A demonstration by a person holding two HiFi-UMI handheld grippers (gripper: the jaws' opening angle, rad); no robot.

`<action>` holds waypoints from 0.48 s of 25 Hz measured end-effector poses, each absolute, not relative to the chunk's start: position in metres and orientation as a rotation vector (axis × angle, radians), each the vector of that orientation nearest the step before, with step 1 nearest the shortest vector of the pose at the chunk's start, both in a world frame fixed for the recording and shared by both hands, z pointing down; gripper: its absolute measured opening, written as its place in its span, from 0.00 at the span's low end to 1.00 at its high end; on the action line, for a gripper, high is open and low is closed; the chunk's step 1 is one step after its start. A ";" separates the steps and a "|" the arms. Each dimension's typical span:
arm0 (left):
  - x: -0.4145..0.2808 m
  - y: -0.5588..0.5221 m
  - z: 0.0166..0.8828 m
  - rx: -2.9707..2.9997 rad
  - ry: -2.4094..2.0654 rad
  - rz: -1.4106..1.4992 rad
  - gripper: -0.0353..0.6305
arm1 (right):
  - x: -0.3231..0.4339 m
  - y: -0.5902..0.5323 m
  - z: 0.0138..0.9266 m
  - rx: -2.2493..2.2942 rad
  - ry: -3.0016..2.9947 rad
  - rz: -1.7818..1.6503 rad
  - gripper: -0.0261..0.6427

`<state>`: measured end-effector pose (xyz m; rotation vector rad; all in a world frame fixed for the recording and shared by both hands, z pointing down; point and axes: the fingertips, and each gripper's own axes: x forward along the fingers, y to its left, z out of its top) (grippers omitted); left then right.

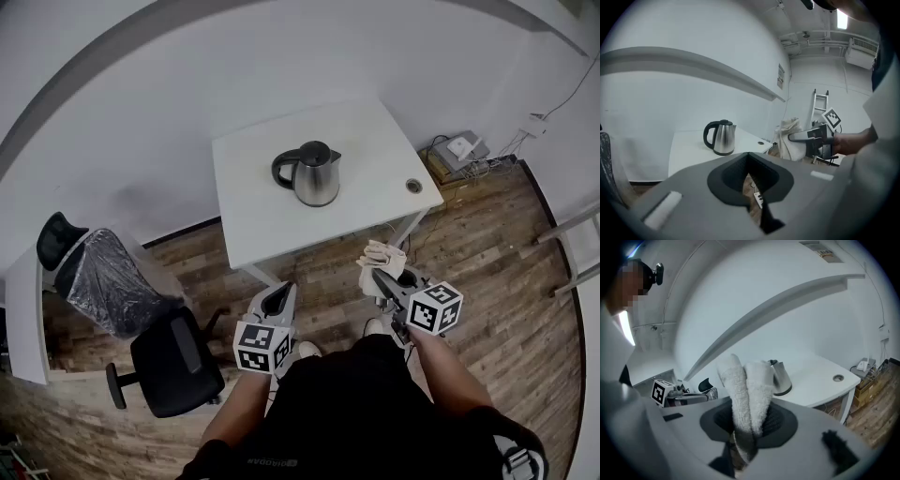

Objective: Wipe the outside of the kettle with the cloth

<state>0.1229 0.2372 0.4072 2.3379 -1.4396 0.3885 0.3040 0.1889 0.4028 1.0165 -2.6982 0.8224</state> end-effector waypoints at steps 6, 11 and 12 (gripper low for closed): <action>0.155 0.221 0.402 2.328 -1.479 0.365 0.06 | 0.335 0.172 0.398 0.987 -2.711 0.795 0.18; 0.207 0.200 0.395 2.327 -1.538 0.342 0.06 | 0.384 0.140 0.385 0.924 -2.727 0.651 0.18; 0.216 0.196 0.394 2.320 -1.558 0.338 0.06 | 0.393 0.134 0.383 0.905 -2.728 0.595 0.18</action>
